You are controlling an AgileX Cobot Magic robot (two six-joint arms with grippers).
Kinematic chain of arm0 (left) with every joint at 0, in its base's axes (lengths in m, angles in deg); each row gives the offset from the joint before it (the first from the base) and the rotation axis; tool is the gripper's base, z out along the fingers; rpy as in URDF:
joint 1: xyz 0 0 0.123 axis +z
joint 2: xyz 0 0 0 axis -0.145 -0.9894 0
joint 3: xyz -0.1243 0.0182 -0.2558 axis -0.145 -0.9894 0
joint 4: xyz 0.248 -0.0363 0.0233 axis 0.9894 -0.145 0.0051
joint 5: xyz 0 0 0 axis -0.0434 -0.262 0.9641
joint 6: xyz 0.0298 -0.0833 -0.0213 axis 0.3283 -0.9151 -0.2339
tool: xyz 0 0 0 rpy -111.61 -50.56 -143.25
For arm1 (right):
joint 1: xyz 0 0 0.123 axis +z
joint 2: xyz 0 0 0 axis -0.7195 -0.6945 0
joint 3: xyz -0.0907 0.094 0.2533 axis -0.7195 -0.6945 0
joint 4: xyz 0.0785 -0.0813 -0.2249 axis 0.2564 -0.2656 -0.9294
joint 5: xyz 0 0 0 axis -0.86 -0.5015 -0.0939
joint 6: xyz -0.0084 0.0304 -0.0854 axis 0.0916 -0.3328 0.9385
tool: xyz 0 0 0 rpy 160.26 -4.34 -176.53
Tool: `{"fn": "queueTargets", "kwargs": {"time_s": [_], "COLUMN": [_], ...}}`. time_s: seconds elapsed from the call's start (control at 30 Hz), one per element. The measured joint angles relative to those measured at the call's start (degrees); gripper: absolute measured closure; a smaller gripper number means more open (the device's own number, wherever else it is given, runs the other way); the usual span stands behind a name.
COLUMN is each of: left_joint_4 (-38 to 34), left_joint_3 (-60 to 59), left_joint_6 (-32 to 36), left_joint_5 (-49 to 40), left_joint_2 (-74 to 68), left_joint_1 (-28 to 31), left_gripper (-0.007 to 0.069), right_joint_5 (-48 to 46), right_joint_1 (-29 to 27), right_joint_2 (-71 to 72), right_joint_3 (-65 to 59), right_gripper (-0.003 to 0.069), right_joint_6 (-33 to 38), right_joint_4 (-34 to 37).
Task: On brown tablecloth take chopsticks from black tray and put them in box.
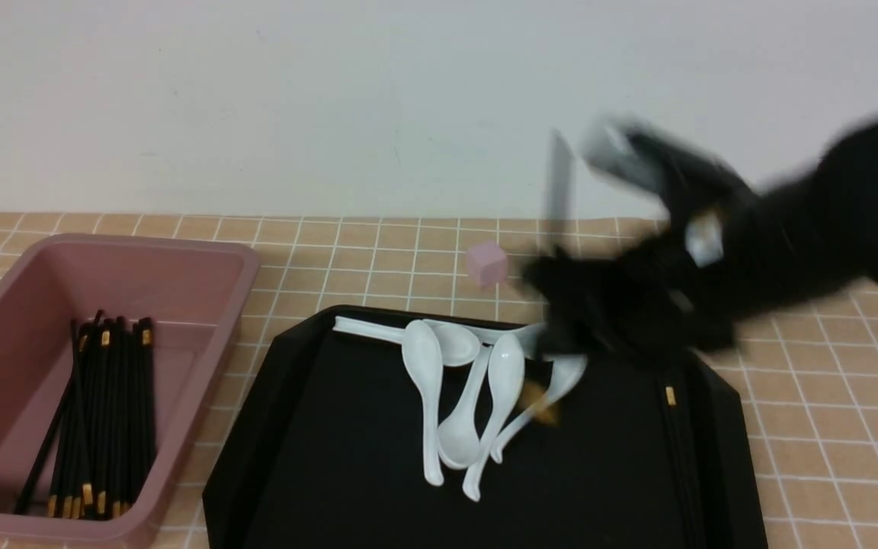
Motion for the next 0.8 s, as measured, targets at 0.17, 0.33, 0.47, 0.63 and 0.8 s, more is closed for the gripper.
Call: {"fn": "queueTargets", "kwargs": {"time_s": [0.17, 0.33, 0.47, 0.63, 0.8], "left_joint_4": [0.0, 0.0, 0.0, 0.0, 0.0], "left_joint_3": [0.0, 0.0, 0.0, 0.0, 0.0], "left_joint_6": [0.0, 0.0, 0.0, 0.0, 0.0], "left_joint_5": [0.0, 0.0, 0.0, 0.0, 0.0], "left_joint_2": [0.0, 0.0, 0.0, 0.0, 0.0], "left_joint_1": [0.0, 0.0, 0.0, 0.0, 0.0], "left_gripper": [0.0386, 0.0386, 0.0385, 0.0385, 0.0385], "right_joint_5": [10.02, 13.83, 13.47, 13.43, 13.51], "right_joint_1": [8.52, 13.75, 14.76, 14.76, 14.76], "right_joint_2": [-10.29, -26.42, -38.3, -49.49, -54.35], "right_joint_3": [12.96, 26.86, 37.5, 47.35, 50.6], "right_gripper": [0.0524, 0.0524, 0.0524, 0.0524, 0.0508], "right_joint_6": [15.59, 29.89, 36.58, 39.79, 40.29], "right_joint_4": [9.24, 16.61, 22.95, 27.79, 29.12]}}
